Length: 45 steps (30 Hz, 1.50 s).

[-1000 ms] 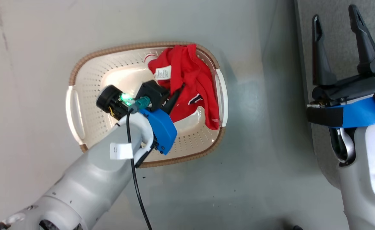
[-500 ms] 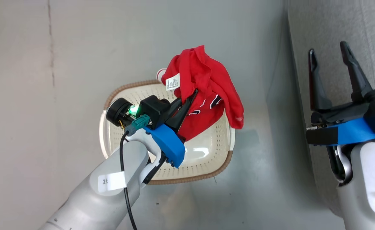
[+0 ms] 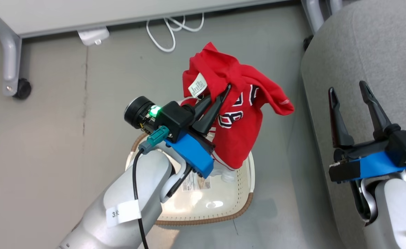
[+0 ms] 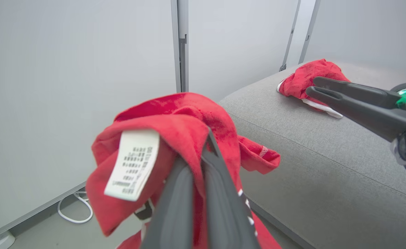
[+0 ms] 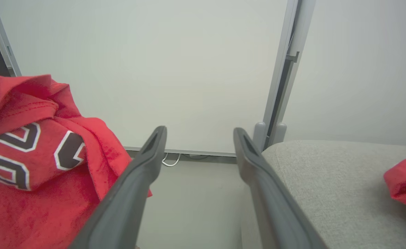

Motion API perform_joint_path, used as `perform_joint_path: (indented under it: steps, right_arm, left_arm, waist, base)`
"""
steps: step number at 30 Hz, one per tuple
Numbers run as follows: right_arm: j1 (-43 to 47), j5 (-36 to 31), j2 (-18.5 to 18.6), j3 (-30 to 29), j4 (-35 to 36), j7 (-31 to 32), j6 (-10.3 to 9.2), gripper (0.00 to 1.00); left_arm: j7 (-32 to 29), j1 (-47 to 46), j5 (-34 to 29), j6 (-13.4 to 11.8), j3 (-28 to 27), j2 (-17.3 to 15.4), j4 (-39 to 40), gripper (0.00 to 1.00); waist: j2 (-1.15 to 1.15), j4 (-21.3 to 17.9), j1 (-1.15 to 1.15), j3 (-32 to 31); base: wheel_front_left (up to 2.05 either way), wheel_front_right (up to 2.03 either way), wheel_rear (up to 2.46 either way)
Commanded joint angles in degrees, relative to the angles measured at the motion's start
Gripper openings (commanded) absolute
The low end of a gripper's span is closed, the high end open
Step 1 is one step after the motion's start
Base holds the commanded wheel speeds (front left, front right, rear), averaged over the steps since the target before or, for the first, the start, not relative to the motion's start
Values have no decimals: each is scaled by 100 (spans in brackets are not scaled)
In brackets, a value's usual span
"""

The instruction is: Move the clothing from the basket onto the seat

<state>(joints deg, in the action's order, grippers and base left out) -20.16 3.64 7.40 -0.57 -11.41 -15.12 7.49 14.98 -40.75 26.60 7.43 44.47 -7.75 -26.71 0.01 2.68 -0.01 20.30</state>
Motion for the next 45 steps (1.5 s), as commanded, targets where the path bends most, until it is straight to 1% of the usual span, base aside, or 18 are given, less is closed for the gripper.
perform_joint_path:
  steps: [1, 7, 14, 21, 31, 37, 45]
  right_arm:
    - [147, 37, -23, -20, -23, -6, 1, 100]
    - [373, 61, -53, -49, -99, -6, 1, 100]
    - [615, 87, -113, -83, -155, -6, 1, 100]
    - [771, 91, -131, -119, -163, -6, 1, 100]
    - [807, 42, -109, -129, -100, -5, 1, 100]
    - [612, 16, 16, 55, 47, -6, 1, 100]
    - [451, 50, 104, 603, 311, -5, 1, 100]
  left_arm:
    - [29, -10, -55, 5, -58, 31, 78, 0]
    - [30, -196, -124, 5, -102, 153, 243, 0]
    - [30, -318, -162, 5, -190, 210, 306, 0]
    - [30, -314, -126, 5, -203, 208, 296, 0]
    - [30, -209, -172, 5, -224, 163, 297, 0]
    - [30, -173, -205, 5, -255, 170, 301, 0]
    - [30, -150, -256, 5, -295, 178, 266, 0]
  waist:
    - [-1, 30, 1, -254]
    - [-1, 52, 1, -619]
    - [-1, 34, 1, -1001]
    - [-1, 30, 1, -1180]
    - [-1, 51, 1, -1255]
    - [-1, 52, 1, -1251]
    - [-1, 54, 1, -1189]
  base:
    - [0, 0, 0]
    - [0, 0, 0]
    - [0, 0, 0]
    - [0, 0, 0]
    - [0, 0, 0]
    - [0, 0, 0]
    - [0, 0, 0]
